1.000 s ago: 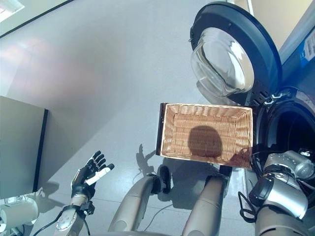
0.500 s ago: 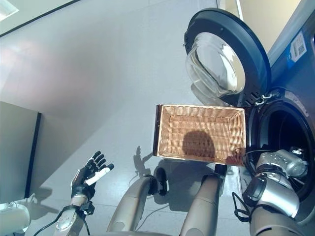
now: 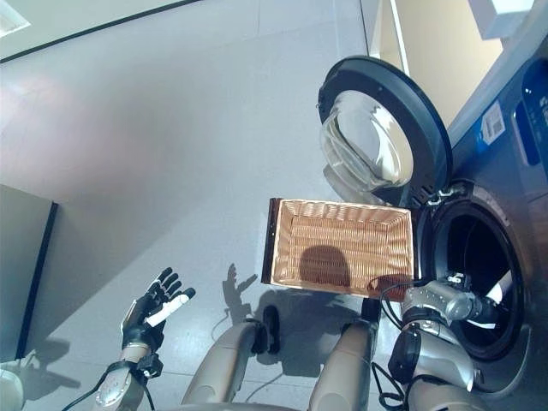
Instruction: Pick up the clothes and place them into the washing machine
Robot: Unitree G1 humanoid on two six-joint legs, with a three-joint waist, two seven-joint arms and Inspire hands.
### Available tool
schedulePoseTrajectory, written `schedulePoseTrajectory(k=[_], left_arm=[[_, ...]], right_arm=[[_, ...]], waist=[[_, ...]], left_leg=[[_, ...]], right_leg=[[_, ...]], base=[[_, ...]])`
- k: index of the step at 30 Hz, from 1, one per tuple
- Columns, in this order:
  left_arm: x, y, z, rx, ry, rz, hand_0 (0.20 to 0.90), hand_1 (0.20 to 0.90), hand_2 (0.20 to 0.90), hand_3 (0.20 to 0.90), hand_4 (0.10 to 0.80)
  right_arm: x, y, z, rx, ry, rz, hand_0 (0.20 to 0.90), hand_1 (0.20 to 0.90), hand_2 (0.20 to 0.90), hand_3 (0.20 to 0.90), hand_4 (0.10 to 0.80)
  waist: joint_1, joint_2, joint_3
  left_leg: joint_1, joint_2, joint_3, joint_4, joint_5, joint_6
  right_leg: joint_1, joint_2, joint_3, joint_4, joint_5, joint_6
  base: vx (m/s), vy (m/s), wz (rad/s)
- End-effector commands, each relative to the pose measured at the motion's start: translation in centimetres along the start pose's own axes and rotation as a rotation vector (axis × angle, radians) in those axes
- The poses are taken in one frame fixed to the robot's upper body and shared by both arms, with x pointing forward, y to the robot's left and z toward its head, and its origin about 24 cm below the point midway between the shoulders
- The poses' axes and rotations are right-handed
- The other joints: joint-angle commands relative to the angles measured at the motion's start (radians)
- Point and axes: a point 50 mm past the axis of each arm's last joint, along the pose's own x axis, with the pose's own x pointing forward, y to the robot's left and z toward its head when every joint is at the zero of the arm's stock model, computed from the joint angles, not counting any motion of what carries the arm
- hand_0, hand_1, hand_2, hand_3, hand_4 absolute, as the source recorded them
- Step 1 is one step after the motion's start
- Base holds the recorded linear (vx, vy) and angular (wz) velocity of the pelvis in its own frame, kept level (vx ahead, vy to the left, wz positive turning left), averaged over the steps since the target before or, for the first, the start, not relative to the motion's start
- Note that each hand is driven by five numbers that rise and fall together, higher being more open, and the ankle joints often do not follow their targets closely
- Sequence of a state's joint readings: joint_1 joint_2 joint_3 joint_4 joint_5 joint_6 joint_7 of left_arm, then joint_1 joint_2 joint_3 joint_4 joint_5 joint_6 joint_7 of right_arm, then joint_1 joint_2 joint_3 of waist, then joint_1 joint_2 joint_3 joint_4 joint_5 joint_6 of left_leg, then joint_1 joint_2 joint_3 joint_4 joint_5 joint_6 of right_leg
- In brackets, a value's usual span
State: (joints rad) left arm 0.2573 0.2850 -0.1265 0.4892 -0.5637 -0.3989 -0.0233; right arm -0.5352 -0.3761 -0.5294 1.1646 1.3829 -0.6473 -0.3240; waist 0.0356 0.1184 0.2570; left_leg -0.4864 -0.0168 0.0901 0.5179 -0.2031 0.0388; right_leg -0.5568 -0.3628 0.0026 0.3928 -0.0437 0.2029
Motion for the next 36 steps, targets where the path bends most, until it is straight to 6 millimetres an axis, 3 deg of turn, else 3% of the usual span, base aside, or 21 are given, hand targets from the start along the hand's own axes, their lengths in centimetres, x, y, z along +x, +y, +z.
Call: schedulePoseTrajectory(k=[1, 3, 6, 11, 13, 17, 20, 22, 29, 31, 36], left_arm=[[0.1, 2.6, 2.5, 0.028, -0.135, 0.077, 0.9, 0.9, 0.9, 0.9, 0.8], [0.1, 2.7, 2.4, 0.03, -0.129, 0.085, 0.9, 0.9, 0.9, 0.9, 0.8], [0.1, 2.8, 2.3, 0.021, -0.13, 0.1, 0.9, 0.9, 0.9, 0.9, 0.8], [0.1, 2.5, 2.1, -0.005, -0.132, 0.108, 0.9, 0.9, 0.9, 0.9, 0.8], [0.3, 2.2, 1.9, -0.012, -0.128, 0.113, 0.9, 0.9, 0.9, 0.9, 0.8], [0.4, 1.8, 1.5, -0.019, -0.119, 0.118, 0.9, 0.9, 0.9, 0.9, 0.8], [0.2, 1.7, 0.7, -0.016, -0.087, 0.139, 0.9, 0.9, 0.9, 0.9, 0.8], [0.1, 1.8, 0.3, -0.009, -0.069, 0.149, 0.9, 0.9, 0.9, 0.9, 0.8], [0.1, 1.8, -1.2, 0.022, 0.009, 0.172, 0.9, 0.9, 0.9, 0.9, 0.8], [-0.2, 2.3, -2.1, 0.058, 0.061, 0.187, 0.9, 0.9, 0.9, 0.9, 0.8], [-0.3, 2.5, -2.7, 0.085, 0.093, 0.202, 0.9, 0.9, 0.9, 0.9, 0.8]], right_arm=[[0.7, 0.2, 1.4, -0.174, -0.068, 0.108, 0.9, 0.9, 0.9, 0.9, 0.8], [0.7, -0.3, 1.1, -0.21, -0.053, 0.108, 0.9, 0.9, 0.9, 0.9, 0.8], [-0.1, -1.6, -0.9, -0.411, 0.031, 0.178, 0.9, 0.9, 0.9, 0.9, 0.8], [-0.9, -3.5, -2.2, -0.454, 0.082, 0.183, 0.9, 0.9, 0.9, 0.9, 0.8], [-1.8, -5.2, -3.4, -0.54, 0.13, 0.196, 0.9, 0.9, 0.9, 0.9, 0.8], [-2.4, -6.8, -4.1, -0.551, 0.175, 0.189, 0.9, 0.9, 0.9, 0.9, 0.8], [-2.9, -9.0, -4.4, -0.586, 0.215, 0.171, 0.9, 0.9, 0.9, 0.9, 0.8], [-3.0, -9.3, -4.5, -0.617, 0.225, 0.182, 0.9, 0.9, 0.9, 0.9, 0.8], [-3.7, -11.2, -5.0, -0.952, 0.289, 0.314, 0.9, 0.9, 0.9, 0.9, 0.8], [-4.0, -11.9, -5.2, -1.215, 0.316, 0.454, 0.9, 0.9, 0.9, 0.9, 0.8], [-4.1, -12.9, -5.1, -1.451, 0.311, 0.556, 0.9, 0.9, 0.9, 0.9, 0.8]], waist=[[0.003, -0.029, -0.045], [0.003, -0.035, -0.047], [0.006, -0.062, -0.06], [0.001, -0.086, -0.076], [-0.003, -0.099, -0.092], [-0.008, -0.11, -0.112], [-0.01, -0.123, -0.149], [-0.012, -0.124, -0.154], [-0.018, -0.141, -0.198], [-0.016, -0.156, -0.23], [-0.014, -0.167, -0.257]], left_leg=[[0.009, 0.041, -0.058, -0.146, 0.131, -0.109], [0.026, 0.041, -0.058, -0.168, 0.141, -0.109], [0.091, 0.049, -0.055, -0.246, 0.168, -0.112], [0.155, 0.056, -0.051, -0.314, 0.185, -0.11], [0.195, 0.062, -0.051, -0.348, 0.194, -0.111], [0.235, 0.074, -0.04, -0.391, 0.205, -0.113], [0.288, 0.084, -0.035, -0.445, 0.221, -0.114], [0.307, 0.087, -0.033, -0.465, 0.227, -0.115], [0.388, 0.106, -0.03, -0.533, 0.25, -0.123], [0.427, 0.121, -0.025, -0.557, 0.256, -0.129], [0.457, 0.131, -0.025, -0.575, 0.257, -0.132]], right_leg=[[0.095, -0.005, -0.006, -0.067, 0.088, -0.029], [0.115, -0.006, -0.016, -0.09, 0.097, -0.028], [0.179, 0.001, -0.043, -0.176, 0.129, -0.02], [0.24, 0.004, -0.061, -0.248, 0.155, -0.015], [0.273, 0.005, -0.072, -0.287, 0.17, -0.012], [0.304, 0.009, -0.084, -0.331, 0.188, -0.007], [0.341, 0.019, -0.096, -0.366, 0.202, -0.002], [0.352, 0.021, -0.099, -0.372, 0.204, 0.0], [0.411, 0.046, -0.118, -0.38, 0.193, 0.002], [0.444, 0.065, -0.131, -0.395, 0.187, 0.004], [0.474, 0.076, -0.143, -0.405, 0.183, 0.006]], base=[[0.028, -0.054, 0.07], [0.063, -0.061, 0.03], [0.076, -0.066, 0.01], [0.074, -0.039, -0.07], [0.105, -0.032, -0.07], [0.083, -0.018, -0.1], [0.115, -0.021, -0.07], [0.075, -0.01, -0.13], [0.077, -0.027, -0.07], [0.082, -0.055, -0.04], [0.049, -0.026, -0.04]])
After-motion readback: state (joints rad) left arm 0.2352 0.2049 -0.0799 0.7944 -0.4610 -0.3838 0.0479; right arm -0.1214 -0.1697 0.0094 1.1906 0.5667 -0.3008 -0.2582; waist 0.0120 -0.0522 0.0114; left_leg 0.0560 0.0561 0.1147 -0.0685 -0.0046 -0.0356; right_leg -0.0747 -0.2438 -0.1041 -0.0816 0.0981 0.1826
